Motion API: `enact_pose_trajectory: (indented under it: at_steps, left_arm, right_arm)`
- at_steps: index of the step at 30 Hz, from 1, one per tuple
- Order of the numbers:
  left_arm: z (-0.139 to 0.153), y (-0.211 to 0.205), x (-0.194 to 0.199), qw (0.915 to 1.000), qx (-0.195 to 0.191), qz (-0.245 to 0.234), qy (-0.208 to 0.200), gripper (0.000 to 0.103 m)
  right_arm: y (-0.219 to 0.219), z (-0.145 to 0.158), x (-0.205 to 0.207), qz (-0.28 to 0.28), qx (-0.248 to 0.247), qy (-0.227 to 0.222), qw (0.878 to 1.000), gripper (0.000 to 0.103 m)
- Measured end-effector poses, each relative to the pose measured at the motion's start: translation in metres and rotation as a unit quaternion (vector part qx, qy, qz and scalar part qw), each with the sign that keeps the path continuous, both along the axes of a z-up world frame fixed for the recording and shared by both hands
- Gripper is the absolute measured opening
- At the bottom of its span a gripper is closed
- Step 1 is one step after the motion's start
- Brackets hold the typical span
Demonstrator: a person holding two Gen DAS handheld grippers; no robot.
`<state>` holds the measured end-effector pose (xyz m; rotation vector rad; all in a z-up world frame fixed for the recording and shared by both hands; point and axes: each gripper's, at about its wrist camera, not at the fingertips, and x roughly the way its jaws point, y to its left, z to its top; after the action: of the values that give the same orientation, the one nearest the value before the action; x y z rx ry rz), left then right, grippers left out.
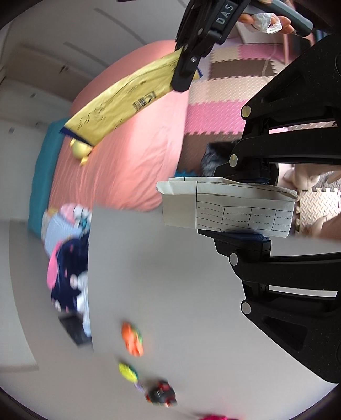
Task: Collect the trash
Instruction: 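Carry paper note and yellow pouch over the floor bin and open both grippers, then move both open grippers back over the desk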
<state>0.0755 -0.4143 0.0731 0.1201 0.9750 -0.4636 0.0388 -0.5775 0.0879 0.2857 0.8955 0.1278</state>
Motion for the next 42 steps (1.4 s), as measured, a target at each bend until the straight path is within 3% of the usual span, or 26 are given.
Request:
enact_pose_trajectory:
  at_steps: [9,11,12,13,15,25,33,42]
  left_arm:
    - [-0.045,-0.076,-0.008,0.9965,0.0,-0.06,0.057,0.028]
    - [-0.055,-0.087,-0.005,0.995,-0.003,-0.07,0.071,0.055]
    - [-0.058,-0.09,-0.003,0.9961,0.009,-0.058,0.066,0.099]
    - [-0.058,-0.09,-0.004,0.9974,0.016,-0.048,0.051,0.097]
    - [-0.058,-0.089,-0.005,0.9985,0.023,-0.037,0.033,0.097]
    - [-0.05,-0.056,0.012,0.9994,-0.002,-0.002,0.033,0.097]
    - [-0.032,0.003,0.029,0.9989,-0.018,0.039,0.016,0.097]
    - [-0.011,0.11,0.042,0.9924,-0.025,0.12,-0.013,0.097]
  right_arm:
    - [-0.065,-0.04,-0.01,-0.065,0.006,0.048,0.997,0.019]
    - [-0.075,-0.047,-0.008,-0.082,0.0,0.061,0.995,0.045]
    - [-0.08,-0.047,-0.01,-0.102,-0.012,0.054,0.993,0.073]
    - [-0.083,-0.046,-0.014,-0.113,-0.018,0.041,0.993,0.078]
    - [-0.091,-0.045,-0.014,-0.12,-0.016,0.033,0.992,0.078]
    - [-0.086,-0.046,-0.004,-0.122,-0.019,0.035,0.992,0.078]
    - [-0.035,-0.035,0.024,-0.082,-0.03,0.024,0.996,0.078]
    - [0.059,-0.021,0.063,-0.009,-0.033,0.007,0.999,0.078]
